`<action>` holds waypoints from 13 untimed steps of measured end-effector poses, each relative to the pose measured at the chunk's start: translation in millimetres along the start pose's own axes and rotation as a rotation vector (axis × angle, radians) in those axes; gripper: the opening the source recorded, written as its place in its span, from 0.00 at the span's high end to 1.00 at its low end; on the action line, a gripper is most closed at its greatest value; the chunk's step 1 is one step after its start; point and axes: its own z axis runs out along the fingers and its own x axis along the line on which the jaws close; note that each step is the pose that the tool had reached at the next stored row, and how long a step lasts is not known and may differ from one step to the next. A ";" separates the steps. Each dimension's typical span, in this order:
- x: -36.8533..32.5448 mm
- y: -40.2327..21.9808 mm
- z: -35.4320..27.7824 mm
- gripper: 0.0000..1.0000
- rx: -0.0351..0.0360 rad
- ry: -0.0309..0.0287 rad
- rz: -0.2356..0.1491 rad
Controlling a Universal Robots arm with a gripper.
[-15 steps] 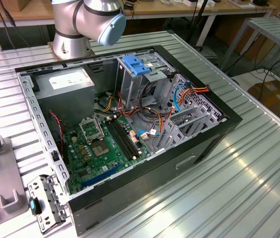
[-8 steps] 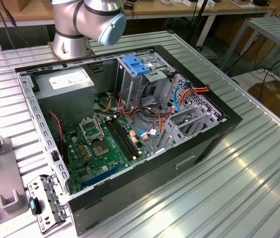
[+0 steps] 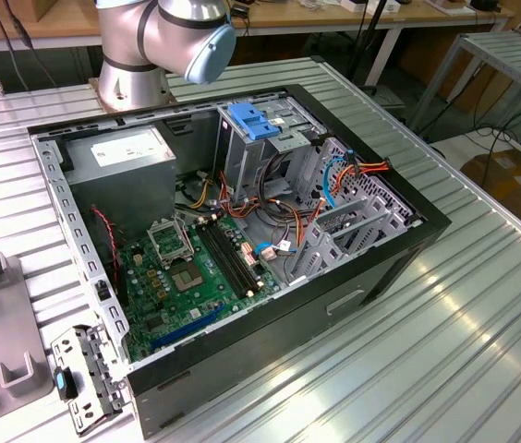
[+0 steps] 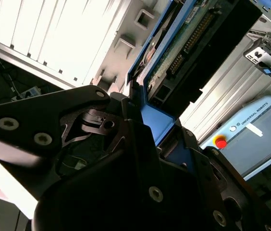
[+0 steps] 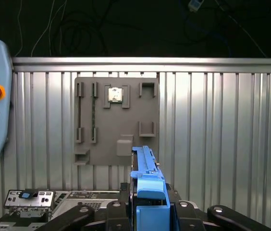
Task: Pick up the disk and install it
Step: 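Pick up the disk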
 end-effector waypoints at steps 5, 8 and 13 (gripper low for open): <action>0.1 -11.8 0.3 0.63 0.0000 0.0000 0.000; 0.1 -19.9 0.6 0.63 0.0000 0.0000 0.000; 0.2 -33.9 1.0 0.63 0.0000 0.0000 0.000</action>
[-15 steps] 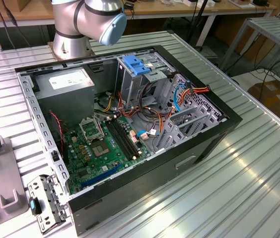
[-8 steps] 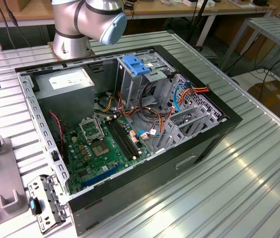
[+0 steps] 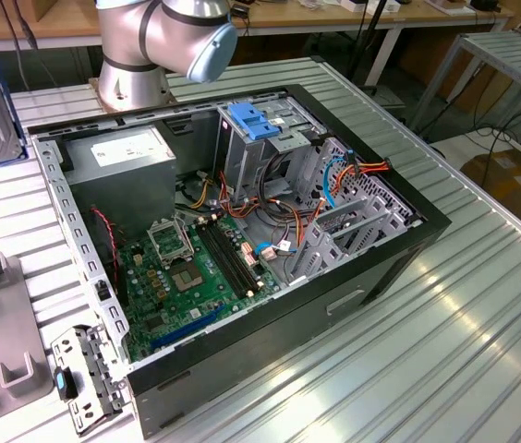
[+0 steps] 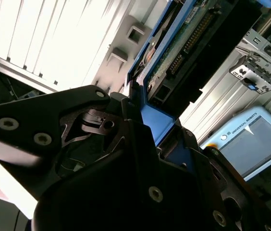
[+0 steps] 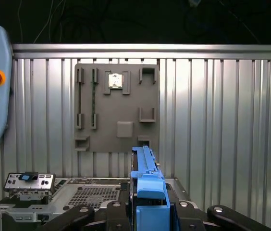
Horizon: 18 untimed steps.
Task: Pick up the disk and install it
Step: 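Pick up the disk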
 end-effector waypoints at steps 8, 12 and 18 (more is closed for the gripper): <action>0.6 -22.2 0.7 0.63 0.0000 0.0000 0.000; 2.6 -26.8 0.8 0.63 0.0000 0.0000 0.001; 11.3 -32.7 1.2 0.63 0.0000 0.0000 0.001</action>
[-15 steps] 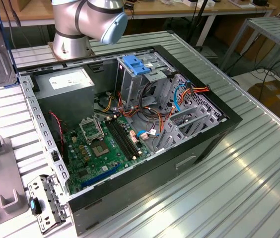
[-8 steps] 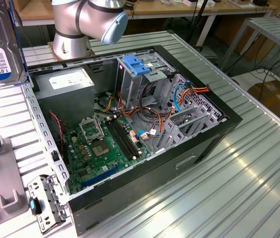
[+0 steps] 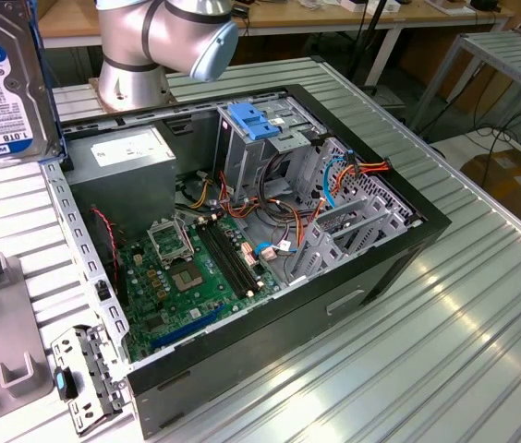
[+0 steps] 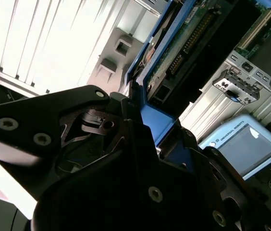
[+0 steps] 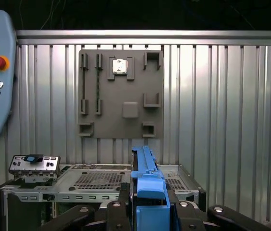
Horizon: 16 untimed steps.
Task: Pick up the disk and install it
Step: 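Pick up the disk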
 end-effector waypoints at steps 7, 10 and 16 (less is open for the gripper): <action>11.0 -4.9 0.4 0.63 0.0000 -0.0001 0.000; 13.4 -7.8 0.5 0.63 -0.0001 0.0000 0.000; 15.1 -21.7 0.9 0.63 -0.0004 0.0001 0.000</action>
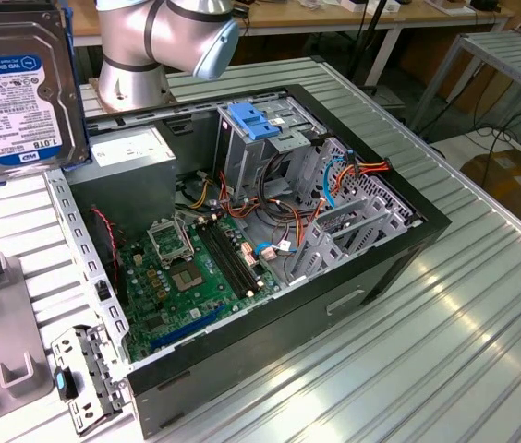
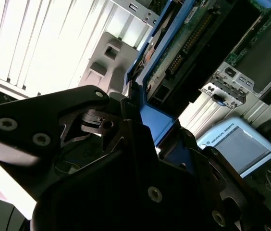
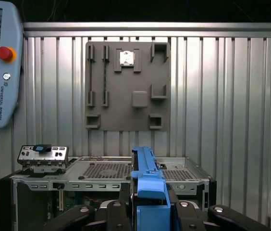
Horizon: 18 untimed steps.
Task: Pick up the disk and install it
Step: 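Pick up the disk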
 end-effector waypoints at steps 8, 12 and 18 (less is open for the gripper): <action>0.6 -22.8 0.7 0.63 -0.0007 0.0000 0.000; 0.7 -31.9 0.9 0.63 -0.0011 0.0000 0.000; 1.2 -56.6 1.6 0.63 -0.0023 -0.0001 0.000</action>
